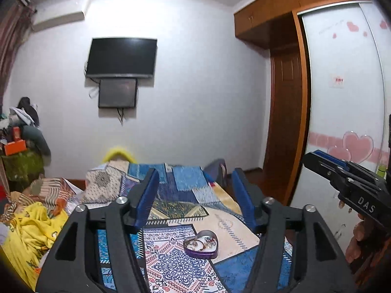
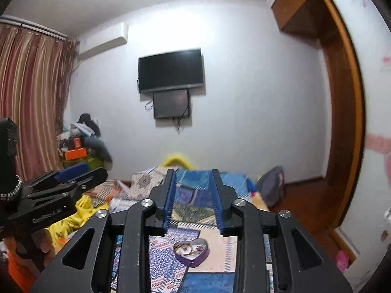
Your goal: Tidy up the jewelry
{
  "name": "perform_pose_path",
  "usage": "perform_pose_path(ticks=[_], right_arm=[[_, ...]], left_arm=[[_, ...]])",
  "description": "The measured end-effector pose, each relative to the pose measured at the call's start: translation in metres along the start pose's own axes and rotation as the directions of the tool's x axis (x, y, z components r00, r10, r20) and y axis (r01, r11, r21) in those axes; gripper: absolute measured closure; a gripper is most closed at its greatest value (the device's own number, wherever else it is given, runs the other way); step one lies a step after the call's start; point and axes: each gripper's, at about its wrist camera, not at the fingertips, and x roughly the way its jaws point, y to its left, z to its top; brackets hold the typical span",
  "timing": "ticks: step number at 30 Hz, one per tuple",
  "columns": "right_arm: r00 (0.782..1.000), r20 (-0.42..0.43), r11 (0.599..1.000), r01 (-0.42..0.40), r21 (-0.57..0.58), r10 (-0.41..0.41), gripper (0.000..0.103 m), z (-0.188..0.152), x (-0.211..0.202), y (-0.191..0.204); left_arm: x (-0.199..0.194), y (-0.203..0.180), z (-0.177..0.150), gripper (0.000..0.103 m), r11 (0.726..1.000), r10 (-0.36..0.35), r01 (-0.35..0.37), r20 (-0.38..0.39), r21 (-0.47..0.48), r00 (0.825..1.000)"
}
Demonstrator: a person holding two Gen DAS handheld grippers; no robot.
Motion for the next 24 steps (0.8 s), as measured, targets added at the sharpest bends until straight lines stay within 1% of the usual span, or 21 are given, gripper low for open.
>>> perform_pose_path(ticks=[1,2,3,4,5,6,7,10,13,24], right_arm=[[1.0,0.012,1.0,0.012,-0.004,-0.012,0.057,-0.001,-0.002,0.001],[0.999,0.026,1.0,0.03,-0.01,-0.029,0.052,-0.002,-0.006,0.004],[0.999,0.032,0.999,0.04,-0.013,-0.04,0.045,-0.003,-0.005,0.006],[0.998,0.038,0.998,0.052,-0.017,-0.052,0.038,-0.004,-0.007,0.007],[0.997,0.04,0.998,0.061,-0.018,-0.061,0.035,-0.005,-0.007,0.008],[0.997,0.042,0.997,0.068,-0.019,-0.068,0.028,-0.006,-0.009,0.008],[0.996,0.043,0.997,0.077,-0.019,-0.076,0.021,-0.007,-0.008,0.008],[0.996,0.031,0.996,0.089,-0.013,-0.089,0.01,-0.008,-0.006,0.008],[0.995,0.016,0.995,0.099,-0.007,-0.099,0.006,-0.008,-0.005,0.007],[0.995,-0.019,0.995,0.097,0.0,-0.097,0.006,-0.019,-0.012,0.002]], left_arm=[[-0.006,-0.001,0.0,0.041,1.0,-0.001,0.001,0.004,0.002,1.0],[-0.01,-0.001,-0.002,0.04,1.0,-0.002,0.002,0.004,0.001,1.0],[-0.014,0.0,-0.003,0.033,1.0,0.002,-0.002,0.002,-0.003,1.0],[-0.017,0.001,-0.005,0.023,1.0,0.008,-0.008,0.003,-0.011,1.0],[-0.018,0.002,-0.006,0.018,1.0,0.013,-0.013,0.004,-0.019,1.0],[-0.021,0.003,-0.008,0.011,0.999,0.02,-0.02,0.008,-0.028,1.0],[-0.022,0.004,-0.01,0.007,0.999,0.032,-0.032,0.012,-0.037,0.999],[-0.022,0.006,-0.013,0.006,0.998,0.059,-0.058,0.007,-0.036,0.998],[-0.02,0.008,-0.014,0.005,0.997,0.063,-0.063,-0.005,-0.046,0.998],[-0.019,0.012,-0.02,0.005,0.995,0.08,-0.081,-0.029,-0.061,0.996]])
